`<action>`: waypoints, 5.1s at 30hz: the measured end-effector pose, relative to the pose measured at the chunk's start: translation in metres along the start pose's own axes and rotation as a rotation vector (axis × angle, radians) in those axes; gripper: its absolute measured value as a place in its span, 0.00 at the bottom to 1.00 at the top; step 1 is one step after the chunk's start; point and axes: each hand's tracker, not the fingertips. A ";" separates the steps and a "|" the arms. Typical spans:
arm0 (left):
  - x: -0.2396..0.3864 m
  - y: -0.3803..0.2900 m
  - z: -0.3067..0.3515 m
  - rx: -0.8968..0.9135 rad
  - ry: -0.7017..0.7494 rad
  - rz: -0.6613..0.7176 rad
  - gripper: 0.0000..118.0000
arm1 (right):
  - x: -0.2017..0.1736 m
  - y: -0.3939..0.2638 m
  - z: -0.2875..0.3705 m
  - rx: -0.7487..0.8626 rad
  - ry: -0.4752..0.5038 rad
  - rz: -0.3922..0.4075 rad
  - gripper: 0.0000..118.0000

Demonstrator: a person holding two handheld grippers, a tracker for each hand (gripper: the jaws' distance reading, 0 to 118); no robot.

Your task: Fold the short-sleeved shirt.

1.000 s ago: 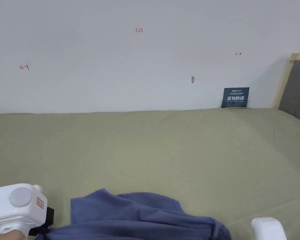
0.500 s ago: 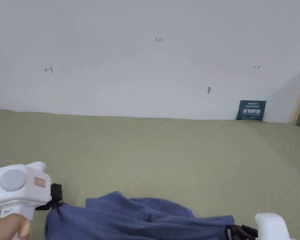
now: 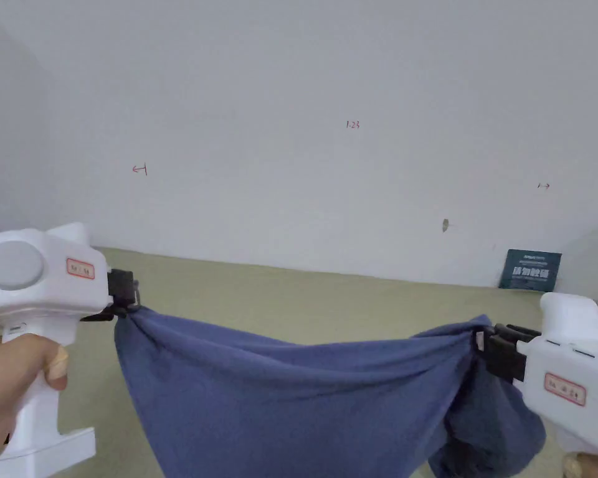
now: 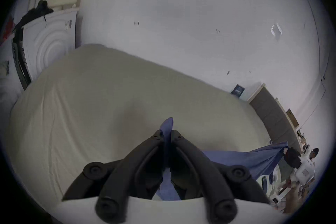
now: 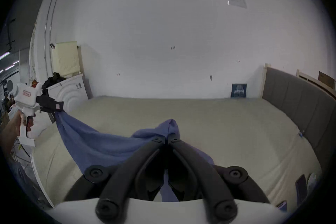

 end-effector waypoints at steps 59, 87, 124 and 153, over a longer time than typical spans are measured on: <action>-0.084 -0.309 0.065 -0.307 0.141 0.164 0.06 | 0.029 -0.248 0.089 -0.436 -0.026 -0.173 0.02; -0.036 -0.250 0.133 -0.187 0.027 -0.108 0.00 | -0.031 -0.171 0.159 -0.290 -0.138 -0.021 0.00; -0.089 -0.295 0.056 -0.457 0.077 0.022 0.03 | -0.011 -0.100 -0.197 -0.821 0.069 0.255 0.98; -0.043 -0.191 0.109 -0.123 -0.019 -0.060 0.03 | -0.018 0.036 -0.067 -0.252 0.156 0.104 0.00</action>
